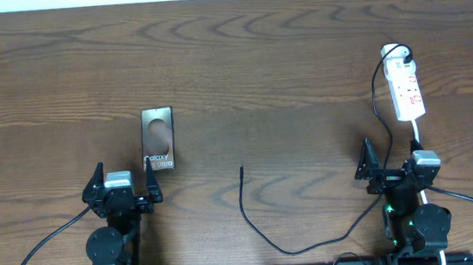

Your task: Plug charger to phone and switch on socket

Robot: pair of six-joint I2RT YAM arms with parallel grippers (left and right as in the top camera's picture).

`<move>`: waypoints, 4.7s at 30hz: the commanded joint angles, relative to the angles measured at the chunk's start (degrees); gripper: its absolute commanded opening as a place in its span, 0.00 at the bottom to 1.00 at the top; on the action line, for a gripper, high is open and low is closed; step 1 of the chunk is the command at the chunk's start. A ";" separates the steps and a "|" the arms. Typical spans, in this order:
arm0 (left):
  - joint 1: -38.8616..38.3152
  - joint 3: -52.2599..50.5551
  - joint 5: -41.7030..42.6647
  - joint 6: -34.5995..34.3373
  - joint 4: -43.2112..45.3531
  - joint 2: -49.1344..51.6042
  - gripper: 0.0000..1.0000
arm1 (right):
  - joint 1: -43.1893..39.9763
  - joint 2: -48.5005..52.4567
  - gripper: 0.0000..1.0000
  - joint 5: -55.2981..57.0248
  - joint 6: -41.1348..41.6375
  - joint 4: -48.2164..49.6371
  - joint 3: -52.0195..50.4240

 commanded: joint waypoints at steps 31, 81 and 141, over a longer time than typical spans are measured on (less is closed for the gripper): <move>-0.20 -1.01 -0.33 0.33 -1.95 -0.28 0.93 | 0.24 -0.33 0.99 0.48 -0.83 -0.28 -0.09; -0.20 -0.46 -0.70 0.09 -0.52 -0.28 0.93 | 0.24 -0.33 0.99 0.48 -0.85 -0.28 -0.09; -0.20 89.85 4.04 -2.27 -58.62 97.15 1.00 | 0.24 -0.33 0.99 0.48 -0.83 -0.28 -0.09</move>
